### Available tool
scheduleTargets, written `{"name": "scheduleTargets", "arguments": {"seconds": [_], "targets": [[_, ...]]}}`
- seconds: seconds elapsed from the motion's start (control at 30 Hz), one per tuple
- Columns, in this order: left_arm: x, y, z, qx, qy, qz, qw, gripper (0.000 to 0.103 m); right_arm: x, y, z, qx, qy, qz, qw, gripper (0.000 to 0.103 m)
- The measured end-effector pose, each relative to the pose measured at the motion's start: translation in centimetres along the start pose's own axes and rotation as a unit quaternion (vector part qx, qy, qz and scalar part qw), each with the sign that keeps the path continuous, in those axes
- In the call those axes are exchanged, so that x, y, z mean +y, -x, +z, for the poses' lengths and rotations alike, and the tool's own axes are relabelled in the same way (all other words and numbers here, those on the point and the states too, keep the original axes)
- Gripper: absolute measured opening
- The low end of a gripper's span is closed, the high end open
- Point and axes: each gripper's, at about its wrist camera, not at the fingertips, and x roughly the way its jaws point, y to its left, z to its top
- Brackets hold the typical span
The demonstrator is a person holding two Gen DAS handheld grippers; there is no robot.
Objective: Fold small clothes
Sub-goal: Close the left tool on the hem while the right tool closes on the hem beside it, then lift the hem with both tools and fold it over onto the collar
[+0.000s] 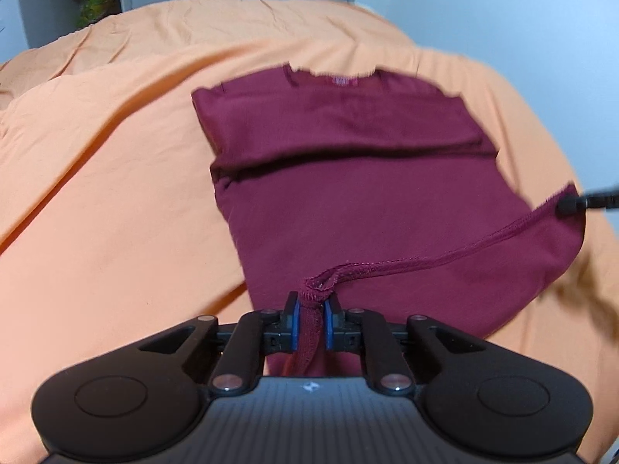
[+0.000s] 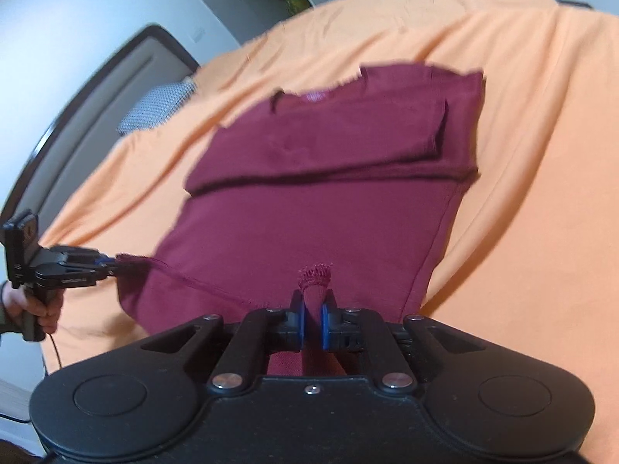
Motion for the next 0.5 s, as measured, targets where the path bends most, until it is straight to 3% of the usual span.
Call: {"name": "scheduleTargets", "arguments": {"seconds": [0.13, 0.5], "targets": [[-0.7, 2.5, -1.0, -0.025, 0.026, 0.002, 0.9993, 0.012, 0.8, 3.1, -1.5, -0.025, -0.012, 0.016, 0.999, 0.008], [-1.6, 9.2, -3.3, -0.075, 0.112, 0.011, 0.9908, 0.010, 2.0, 8.7, -5.4, -0.031, -0.038, 0.068, 0.996, 0.007]]}}
